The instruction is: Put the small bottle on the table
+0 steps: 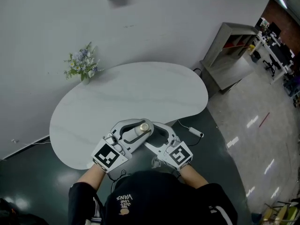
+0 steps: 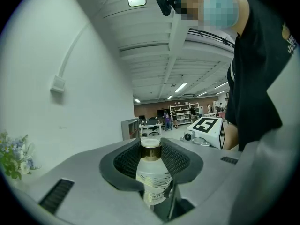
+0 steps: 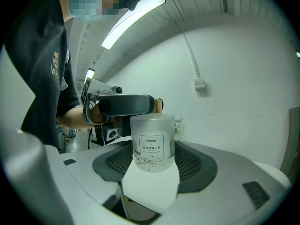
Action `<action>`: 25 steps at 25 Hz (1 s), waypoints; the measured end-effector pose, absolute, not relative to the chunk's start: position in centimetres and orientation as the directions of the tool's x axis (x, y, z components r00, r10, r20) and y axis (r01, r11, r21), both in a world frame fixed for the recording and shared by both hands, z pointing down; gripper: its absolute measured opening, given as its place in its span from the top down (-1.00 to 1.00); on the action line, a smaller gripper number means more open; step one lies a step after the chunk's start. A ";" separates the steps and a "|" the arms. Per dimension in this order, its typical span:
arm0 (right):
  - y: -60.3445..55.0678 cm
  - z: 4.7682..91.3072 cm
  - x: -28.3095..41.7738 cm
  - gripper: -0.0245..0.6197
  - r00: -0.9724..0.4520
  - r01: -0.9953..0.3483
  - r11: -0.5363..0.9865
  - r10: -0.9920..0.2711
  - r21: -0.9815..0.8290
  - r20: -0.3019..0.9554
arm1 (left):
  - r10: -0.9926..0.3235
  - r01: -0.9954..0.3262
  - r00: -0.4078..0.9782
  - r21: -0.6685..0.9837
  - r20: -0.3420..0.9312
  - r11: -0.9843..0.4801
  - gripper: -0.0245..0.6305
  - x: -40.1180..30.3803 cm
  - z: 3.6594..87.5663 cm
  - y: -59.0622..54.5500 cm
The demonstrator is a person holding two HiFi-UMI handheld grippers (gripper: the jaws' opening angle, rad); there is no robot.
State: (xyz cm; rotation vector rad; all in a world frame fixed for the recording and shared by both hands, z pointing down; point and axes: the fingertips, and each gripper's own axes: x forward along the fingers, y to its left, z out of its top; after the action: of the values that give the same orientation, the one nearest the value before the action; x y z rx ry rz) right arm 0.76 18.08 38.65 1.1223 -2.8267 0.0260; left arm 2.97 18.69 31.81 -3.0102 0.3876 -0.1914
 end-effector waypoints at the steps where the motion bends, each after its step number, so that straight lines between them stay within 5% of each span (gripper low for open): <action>1: 17.7 38.7 1.6 0.15 -0.739 -0.668 0.744 -0.667 0.030 0.094 | -0.274 -0.262 0.956 -0.117 0.106 -0.958 0.47 3.8 31.7 18.2; 12: 13.5 39.4 6.3 0.15 -0.848 -0.523 0.851 -0.524 0.039 0.075 | -0.449 -0.436 0.887 -0.121 0.111 -0.892 0.47 8.7 32.7 13.7; 25: 7.0 40.2 4.9 0.15 -0.857 -0.512 0.859 -0.511 0.000 0.069 | -0.456 -0.442 0.879 -0.116 0.144 -0.889 0.47 7.5 33.4 7.0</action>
State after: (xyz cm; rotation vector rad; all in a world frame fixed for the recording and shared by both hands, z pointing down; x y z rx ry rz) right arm 4.91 7.02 40.24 0.8168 -2.9641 0.0279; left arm 7.50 7.02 33.38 -2.9675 0.7103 -0.2569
